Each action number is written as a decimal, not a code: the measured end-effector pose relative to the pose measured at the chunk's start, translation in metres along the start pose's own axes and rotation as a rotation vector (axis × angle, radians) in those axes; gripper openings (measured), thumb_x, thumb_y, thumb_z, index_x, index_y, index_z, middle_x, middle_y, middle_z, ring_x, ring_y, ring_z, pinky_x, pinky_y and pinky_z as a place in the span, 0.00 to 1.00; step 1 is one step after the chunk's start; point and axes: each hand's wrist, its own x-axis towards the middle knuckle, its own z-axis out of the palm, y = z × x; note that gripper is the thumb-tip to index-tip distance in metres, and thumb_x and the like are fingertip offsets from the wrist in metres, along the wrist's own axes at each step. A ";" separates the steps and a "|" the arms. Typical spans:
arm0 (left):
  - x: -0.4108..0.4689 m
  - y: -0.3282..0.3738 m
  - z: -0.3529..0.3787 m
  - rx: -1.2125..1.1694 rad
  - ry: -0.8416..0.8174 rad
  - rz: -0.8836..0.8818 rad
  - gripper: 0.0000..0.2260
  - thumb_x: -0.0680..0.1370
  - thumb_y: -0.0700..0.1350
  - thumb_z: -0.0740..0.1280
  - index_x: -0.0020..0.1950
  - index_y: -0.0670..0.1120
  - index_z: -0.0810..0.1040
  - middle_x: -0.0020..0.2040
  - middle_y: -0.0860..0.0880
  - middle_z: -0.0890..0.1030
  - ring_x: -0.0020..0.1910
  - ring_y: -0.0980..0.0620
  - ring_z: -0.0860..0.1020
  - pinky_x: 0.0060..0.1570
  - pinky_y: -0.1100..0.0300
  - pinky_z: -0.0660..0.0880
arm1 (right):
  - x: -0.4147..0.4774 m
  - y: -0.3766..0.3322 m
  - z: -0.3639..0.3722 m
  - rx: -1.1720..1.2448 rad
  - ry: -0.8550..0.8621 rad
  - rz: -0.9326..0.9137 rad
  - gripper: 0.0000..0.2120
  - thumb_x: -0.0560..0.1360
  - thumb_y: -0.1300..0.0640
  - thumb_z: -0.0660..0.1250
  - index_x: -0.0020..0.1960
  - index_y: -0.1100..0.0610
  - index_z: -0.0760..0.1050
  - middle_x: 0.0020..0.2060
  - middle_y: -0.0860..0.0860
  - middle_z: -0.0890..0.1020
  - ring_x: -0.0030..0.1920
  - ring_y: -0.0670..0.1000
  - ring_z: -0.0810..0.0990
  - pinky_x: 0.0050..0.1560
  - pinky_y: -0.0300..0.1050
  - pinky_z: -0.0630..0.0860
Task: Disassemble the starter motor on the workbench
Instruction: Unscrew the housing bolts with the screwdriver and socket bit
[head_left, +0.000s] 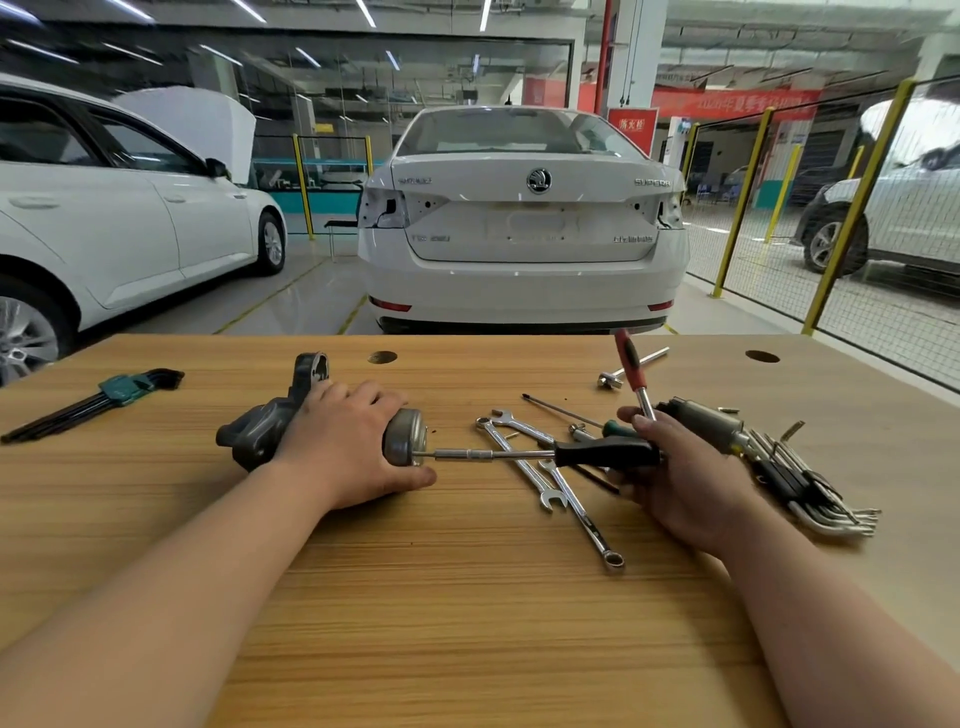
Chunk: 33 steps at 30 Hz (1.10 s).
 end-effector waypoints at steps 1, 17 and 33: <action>0.001 0.001 0.001 -0.009 -0.007 -0.002 0.47 0.59 0.80 0.52 0.74 0.58 0.58 0.70 0.55 0.67 0.67 0.49 0.65 0.68 0.50 0.58 | 0.000 0.000 0.000 -0.097 0.025 -0.008 0.11 0.81 0.50 0.61 0.61 0.49 0.76 0.51 0.58 0.82 0.33 0.55 0.80 0.28 0.45 0.76; 0.000 0.013 -0.004 -0.064 -0.102 0.027 0.38 0.64 0.76 0.58 0.71 0.64 0.57 0.69 0.56 0.66 0.65 0.48 0.64 0.66 0.49 0.59 | -0.021 -0.010 -0.012 -0.087 -0.066 0.013 0.23 0.76 0.73 0.59 0.62 0.50 0.74 0.52 0.61 0.76 0.33 0.52 0.74 0.33 0.43 0.72; -0.001 0.009 -0.016 -0.091 -0.205 0.058 0.36 0.69 0.75 0.55 0.74 0.62 0.55 0.72 0.56 0.64 0.67 0.49 0.61 0.66 0.48 0.56 | -0.024 -0.010 -0.009 -0.262 -0.009 -0.048 0.13 0.81 0.60 0.61 0.62 0.48 0.75 0.47 0.60 0.81 0.27 0.50 0.74 0.28 0.43 0.73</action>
